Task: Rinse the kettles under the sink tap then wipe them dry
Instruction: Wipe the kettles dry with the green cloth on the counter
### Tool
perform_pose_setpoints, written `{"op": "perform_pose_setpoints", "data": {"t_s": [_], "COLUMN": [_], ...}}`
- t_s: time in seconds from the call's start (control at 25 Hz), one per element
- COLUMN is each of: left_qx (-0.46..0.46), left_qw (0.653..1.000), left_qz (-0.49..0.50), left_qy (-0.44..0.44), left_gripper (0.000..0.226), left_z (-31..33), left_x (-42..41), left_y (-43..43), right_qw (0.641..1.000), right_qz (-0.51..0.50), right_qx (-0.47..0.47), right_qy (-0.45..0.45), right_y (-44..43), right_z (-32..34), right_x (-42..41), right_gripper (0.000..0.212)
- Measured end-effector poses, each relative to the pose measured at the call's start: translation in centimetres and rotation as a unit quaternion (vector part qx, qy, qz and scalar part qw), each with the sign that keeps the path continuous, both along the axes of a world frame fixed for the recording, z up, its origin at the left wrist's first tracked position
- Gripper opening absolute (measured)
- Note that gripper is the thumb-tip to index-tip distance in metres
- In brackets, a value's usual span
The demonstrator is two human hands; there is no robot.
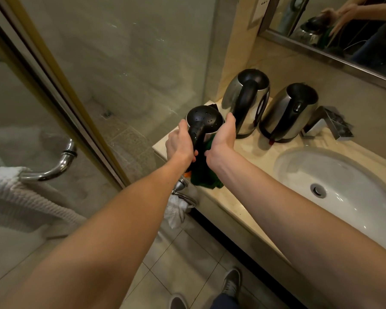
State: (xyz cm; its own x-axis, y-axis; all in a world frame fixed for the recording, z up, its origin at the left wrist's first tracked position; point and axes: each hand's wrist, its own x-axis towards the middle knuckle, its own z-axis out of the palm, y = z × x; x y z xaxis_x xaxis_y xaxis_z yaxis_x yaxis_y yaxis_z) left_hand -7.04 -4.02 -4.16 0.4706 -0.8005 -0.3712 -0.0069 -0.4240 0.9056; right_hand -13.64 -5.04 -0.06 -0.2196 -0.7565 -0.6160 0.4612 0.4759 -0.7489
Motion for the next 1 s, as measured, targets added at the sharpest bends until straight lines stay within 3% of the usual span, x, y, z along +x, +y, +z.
{"op": "perform_pose_setpoints", "data": {"t_s": [0.08,0.4,0.56,0.76,1.0], "left_qx": [0.0,-0.003,-0.008,-0.002,-0.01], "left_qw": [1.0,1.0,1.0,1.0,1.0], "left_qz": [0.0,-0.004,0.003,0.01,0.019], "left_qy": [-0.005,-0.003,-0.001,-0.011,-0.003], "left_gripper": [0.066,0.065,0.063,0.063,0.06], "left_z": [-0.1,-0.3,-0.3,-0.1,0.1], "left_x": [0.0,0.1,0.1,-0.1,-0.1], "left_y": [0.0,0.0,0.1,0.2,0.1], "right_qw": [0.999,0.989,0.993,0.996,0.99], "right_qz": [-0.013,-0.013,-0.027,-0.001,0.009], "right_qx": [0.029,0.06,0.026,0.072,0.11], "right_qy": [0.008,-0.131,-0.114,-0.054,-0.09], "right_y": [-0.8,-0.8,-1.4,-2.3,-1.1], "right_z": [-1.1,-0.3,3.1,3.2,0.9], "right_x": [0.1,-2.8,-2.5,-1.7,-1.8], "right_gripper": [0.086,0.077,0.07,0.056,0.075]}}
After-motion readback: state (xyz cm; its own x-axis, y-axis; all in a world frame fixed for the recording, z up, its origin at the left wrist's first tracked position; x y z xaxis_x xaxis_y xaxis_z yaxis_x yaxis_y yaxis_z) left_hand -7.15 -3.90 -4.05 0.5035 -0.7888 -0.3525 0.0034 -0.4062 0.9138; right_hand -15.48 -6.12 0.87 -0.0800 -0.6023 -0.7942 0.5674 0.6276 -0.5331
